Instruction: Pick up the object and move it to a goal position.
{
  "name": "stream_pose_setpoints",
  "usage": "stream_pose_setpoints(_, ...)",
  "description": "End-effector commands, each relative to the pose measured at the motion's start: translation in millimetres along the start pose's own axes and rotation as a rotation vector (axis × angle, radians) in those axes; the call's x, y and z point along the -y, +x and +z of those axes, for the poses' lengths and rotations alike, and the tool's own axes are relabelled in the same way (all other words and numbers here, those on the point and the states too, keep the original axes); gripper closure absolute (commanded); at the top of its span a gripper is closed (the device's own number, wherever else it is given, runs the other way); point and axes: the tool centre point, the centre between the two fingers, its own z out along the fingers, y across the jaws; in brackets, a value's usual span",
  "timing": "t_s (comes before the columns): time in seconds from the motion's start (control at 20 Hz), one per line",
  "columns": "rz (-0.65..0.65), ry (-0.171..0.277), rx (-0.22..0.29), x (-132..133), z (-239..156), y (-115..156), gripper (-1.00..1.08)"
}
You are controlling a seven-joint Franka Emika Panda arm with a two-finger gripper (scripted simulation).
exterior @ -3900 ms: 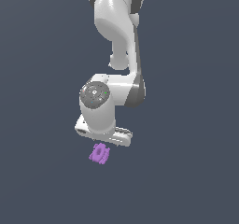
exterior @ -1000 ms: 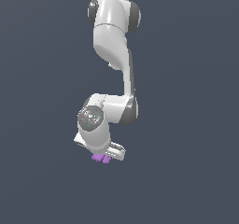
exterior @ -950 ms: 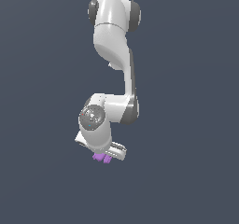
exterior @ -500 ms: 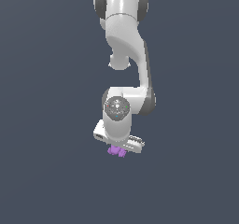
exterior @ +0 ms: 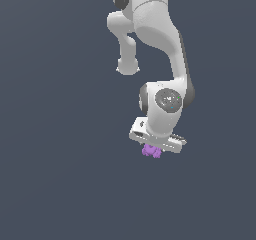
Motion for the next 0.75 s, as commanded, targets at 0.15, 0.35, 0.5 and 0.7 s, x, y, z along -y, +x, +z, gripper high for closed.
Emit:
stream_pose_setpoints(0.15,0.0,0.0,0.002,48,-11,-35,1.08)
stream_pose_setpoints(0.35,0.0,0.0,0.002,74,-16,-53,1.08)
stream_pose_setpoints(0.5,0.0,0.0,0.003,85,-19,-60,1.08)
stream_pose_setpoints(0.7,0.0,0.0,0.003,91,-20,-63,1.08)
